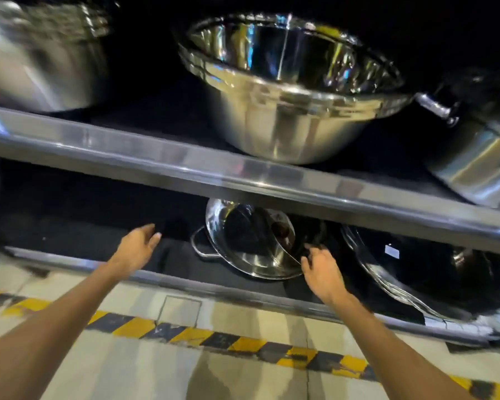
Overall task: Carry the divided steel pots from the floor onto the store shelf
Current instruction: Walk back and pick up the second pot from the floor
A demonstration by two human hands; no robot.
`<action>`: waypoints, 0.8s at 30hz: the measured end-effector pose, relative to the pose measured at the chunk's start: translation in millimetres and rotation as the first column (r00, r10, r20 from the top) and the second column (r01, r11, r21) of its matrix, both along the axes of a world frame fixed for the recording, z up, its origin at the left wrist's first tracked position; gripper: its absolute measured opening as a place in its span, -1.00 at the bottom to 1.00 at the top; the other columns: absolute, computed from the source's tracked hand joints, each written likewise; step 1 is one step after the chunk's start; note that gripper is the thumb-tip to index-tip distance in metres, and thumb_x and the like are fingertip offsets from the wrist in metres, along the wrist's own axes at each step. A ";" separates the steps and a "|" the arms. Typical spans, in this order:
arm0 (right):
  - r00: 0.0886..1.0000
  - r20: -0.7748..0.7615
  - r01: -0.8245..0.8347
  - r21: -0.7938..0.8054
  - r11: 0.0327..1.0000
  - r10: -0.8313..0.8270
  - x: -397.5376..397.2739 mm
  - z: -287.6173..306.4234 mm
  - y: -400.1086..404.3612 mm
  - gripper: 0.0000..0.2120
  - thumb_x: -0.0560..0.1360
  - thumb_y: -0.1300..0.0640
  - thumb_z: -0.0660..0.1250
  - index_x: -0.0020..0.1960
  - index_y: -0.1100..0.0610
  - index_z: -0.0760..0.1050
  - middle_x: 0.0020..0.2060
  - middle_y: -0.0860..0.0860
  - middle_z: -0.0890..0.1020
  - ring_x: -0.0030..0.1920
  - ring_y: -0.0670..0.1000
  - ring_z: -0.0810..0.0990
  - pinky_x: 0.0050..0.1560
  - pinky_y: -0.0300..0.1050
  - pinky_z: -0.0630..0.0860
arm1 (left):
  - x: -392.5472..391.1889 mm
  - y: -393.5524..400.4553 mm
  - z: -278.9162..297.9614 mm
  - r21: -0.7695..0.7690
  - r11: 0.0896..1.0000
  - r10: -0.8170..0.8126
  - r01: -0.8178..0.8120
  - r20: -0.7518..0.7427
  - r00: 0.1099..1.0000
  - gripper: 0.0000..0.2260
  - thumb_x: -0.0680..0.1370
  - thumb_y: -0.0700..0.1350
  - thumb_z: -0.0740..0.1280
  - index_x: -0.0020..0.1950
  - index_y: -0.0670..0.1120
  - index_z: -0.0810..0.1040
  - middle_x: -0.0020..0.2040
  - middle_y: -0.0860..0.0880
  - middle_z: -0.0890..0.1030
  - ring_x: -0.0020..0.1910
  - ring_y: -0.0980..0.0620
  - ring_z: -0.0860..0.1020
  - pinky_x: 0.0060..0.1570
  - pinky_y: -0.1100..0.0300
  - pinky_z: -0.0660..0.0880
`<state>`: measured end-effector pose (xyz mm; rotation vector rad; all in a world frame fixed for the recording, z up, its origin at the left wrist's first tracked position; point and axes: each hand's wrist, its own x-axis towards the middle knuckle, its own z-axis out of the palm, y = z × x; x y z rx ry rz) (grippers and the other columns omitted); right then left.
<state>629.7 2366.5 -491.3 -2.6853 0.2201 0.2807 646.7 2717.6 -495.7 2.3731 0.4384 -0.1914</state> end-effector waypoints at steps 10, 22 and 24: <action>0.788 -0.100 -0.582 0.197 0.789 0.607 -65.1 220.6 243.8 -0.72 0.58 0.22 0.10 0.24 0.21 0.45 0.19 0.15 0.48 0.20 0.16 0.49 0.22 0.03 0.42 | -251.1 149.6 189.0 0.140 0.897 0.433 -0.420 -0.086 0.897 -0.69 0.55 -0.15 0.19 0.13 -0.36 0.52 0.11 -0.40 0.58 0.11 -0.36 0.54 0.15 -0.11 0.44; 0.263 -0.019 -0.948 0.181 0.262 0.965 -213.0 456.3 383.5 -0.69 0.58 0.22 0.10 0.26 0.21 0.46 0.25 0.19 0.50 0.29 0.14 0.44 0.30 -0.05 0.32 | -544.9 151.4 449.5 0.279 0.638 0.756 -0.718 -0.050 0.653 -0.76 0.57 -0.15 0.14 0.05 -0.23 0.55 0.11 -0.33 0.59 0.08 -0.31 0.54 0.11 -0.10 0.48; 0.185 0.008 -0.968 0.174 0.181 0.983 -239.2 472.7 394.3 -0.70 0.58 0.21 0.10 0.22 0.21 0.49 0.20 0.19 0.55 0.25 0.16 0.48 0.28 0.00 0.40 | -579.9 139.4 471.6 0.292 0.543 0.827 -0.787 -0.026 0.561 -0.75 0.57 -0.16 0.17 0.12 -0.27 0.53 0.16 -0.35 0.55 0.14 -0.31 0.50 0.16 -0.09 0.43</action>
